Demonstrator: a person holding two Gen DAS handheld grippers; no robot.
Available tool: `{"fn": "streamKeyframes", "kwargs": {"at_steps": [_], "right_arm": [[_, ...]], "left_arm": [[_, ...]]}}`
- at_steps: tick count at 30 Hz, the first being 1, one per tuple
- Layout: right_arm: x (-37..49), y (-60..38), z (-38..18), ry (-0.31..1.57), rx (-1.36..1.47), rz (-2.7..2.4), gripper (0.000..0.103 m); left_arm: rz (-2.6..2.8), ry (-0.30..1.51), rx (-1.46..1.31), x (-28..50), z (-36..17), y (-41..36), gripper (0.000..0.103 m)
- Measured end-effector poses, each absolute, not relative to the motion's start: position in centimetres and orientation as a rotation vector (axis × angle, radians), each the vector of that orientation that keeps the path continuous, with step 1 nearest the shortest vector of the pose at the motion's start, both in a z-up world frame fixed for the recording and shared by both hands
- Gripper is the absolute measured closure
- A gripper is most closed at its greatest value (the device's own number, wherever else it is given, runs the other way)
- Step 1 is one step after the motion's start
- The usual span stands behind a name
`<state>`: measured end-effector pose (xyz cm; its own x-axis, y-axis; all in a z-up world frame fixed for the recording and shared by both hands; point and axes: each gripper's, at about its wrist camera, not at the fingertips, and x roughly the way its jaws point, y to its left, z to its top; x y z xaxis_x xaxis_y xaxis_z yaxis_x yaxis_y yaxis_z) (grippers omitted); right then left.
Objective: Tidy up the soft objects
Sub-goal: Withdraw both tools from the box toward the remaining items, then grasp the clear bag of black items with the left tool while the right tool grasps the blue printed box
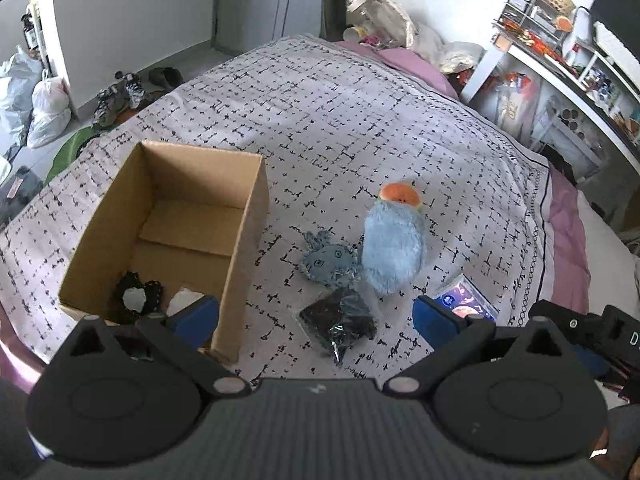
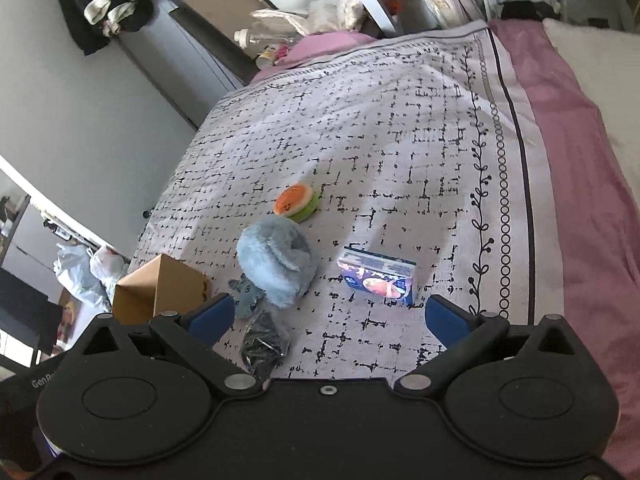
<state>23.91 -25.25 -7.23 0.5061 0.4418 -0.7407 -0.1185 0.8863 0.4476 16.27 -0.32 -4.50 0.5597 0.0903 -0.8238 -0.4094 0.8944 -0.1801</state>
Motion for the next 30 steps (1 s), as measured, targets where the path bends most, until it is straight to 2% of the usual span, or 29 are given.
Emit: {"fn": "streamKeyframes", "kwargs": {"at_steps": [30], "right_arm": [[30.7,-24.5,-15.2,1.124,0.473,0.191,0.001]], "left_arm": [[0.368,1.139,-0.394,23.4,-15.7,-3.0,0.003]]}}
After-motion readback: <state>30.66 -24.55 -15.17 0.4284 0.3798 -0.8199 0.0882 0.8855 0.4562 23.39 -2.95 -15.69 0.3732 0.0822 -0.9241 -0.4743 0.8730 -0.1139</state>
